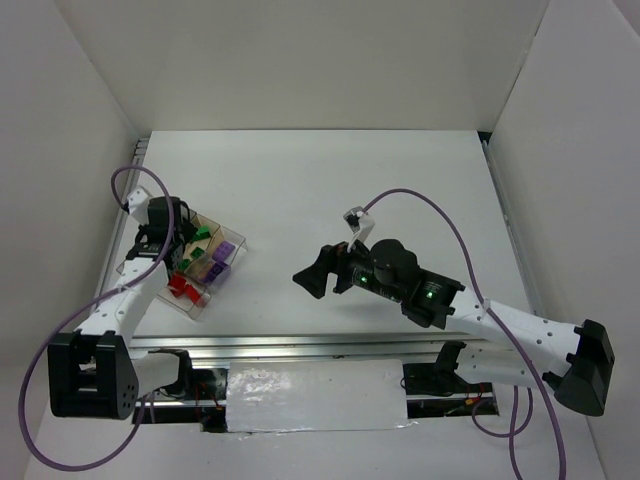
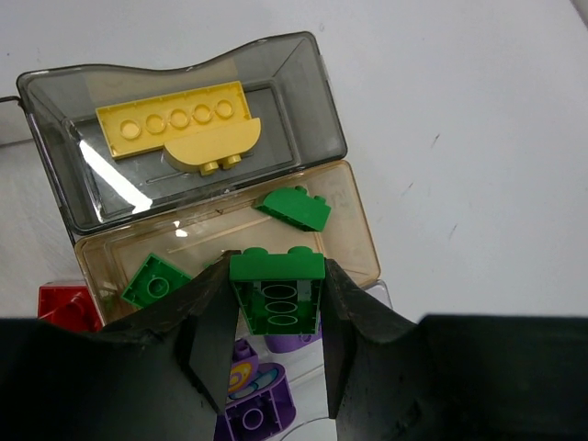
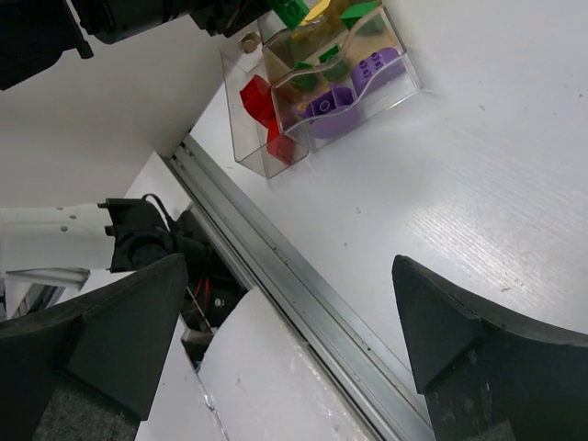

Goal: Sort the legos into containers by color

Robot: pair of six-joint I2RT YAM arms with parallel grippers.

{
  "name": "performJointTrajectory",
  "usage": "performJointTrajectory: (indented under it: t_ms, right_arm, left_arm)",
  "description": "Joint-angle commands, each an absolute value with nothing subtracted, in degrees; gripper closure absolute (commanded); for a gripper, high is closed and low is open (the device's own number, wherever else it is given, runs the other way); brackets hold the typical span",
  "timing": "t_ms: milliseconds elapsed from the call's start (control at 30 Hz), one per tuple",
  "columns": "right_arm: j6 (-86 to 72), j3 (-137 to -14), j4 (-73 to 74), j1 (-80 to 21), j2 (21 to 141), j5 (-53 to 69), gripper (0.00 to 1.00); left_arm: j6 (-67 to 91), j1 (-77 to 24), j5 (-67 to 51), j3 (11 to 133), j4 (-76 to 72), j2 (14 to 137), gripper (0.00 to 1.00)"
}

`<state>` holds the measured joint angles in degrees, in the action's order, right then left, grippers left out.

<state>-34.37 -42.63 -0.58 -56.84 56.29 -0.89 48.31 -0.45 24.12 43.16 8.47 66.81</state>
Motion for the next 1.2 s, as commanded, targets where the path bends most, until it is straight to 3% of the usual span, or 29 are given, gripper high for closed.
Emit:
performJointTrajectory:
  t_ms: [0,100,167,200,267,300,333,367,567,633,833,1167]
  right_arm:
    - [-33.3,-42.1,-1.0,-56.4,55.3,-1.3,0.0]
    - [-33.7,-41.5,-1.3,-56.4,55.3,-1.0,0.0]
    - [-33.7,-41.5,-1.4,-56.4,55.5,-0.9,0.0]
    - [-33.6,-41.7,-1.1,-56.5,55.5,-0.7,0.0]
    - [-33.5,-42.1,-0.9,-56.4,55.6,-0.5,0.0]
    - [-33.4,-42.2,-0.9,-56.4,55.6,-0.5,0.0]
    - [-33.4,-42.3,-0.9,-56.5,55.6,-0.5,0.0]
    - [-33.4,-42.4,-0.9,-56.3,55.6,-0.5,0.0]
    - [-33.2,-43.3,0.3,-56.3,55.2,-0.6,0.0]
    - [-33.0,-44.9,4.4,-56.2,54.6,-2.6,0.0]
    - [-30.9,-51.9,21.3,-56.3,47.7,-18.6,0.0]
    - [-27.3,-62.2,44.0,-56.2,30.2,-34.6,0.0]
  left_arm:
    - [49.9,-0.2,25.5,42.1,4.1,68.3,0.62]
    - [50.4,-0.2,25.3,41.1,4.3,68.1,0.55]
    - [50.5,-0.2,24.9,40.4,4.0,67.2,0.45]
    - [50.5,-0.2,24.9,40.2,4.2,66.0,0.35]
    - [50.4,-0.2,25.0,40.1,4.7,64.6,0.3]
    - [50.2,-0.2,25.0,40.3,5.4,62.7,0.24]
    - [50.1,-0.2,25.7,40.4,6.1,61.6,0.12]
    - [50.2,-0.2,26.2,40.6,6.8,60.6,0.09]
    - [48.4,-0.2,23.8,43.2,13.5,50.6,0.09]
    - [45.5,-0.2,20.3,44.2,15.3,46.2,0.0]
    - [32.6,-0.2,7.2,53.3,26.8,42.8,0.0]
    - [19.7,-0.7,9.4,61.6,44.6,26.2,0.01]
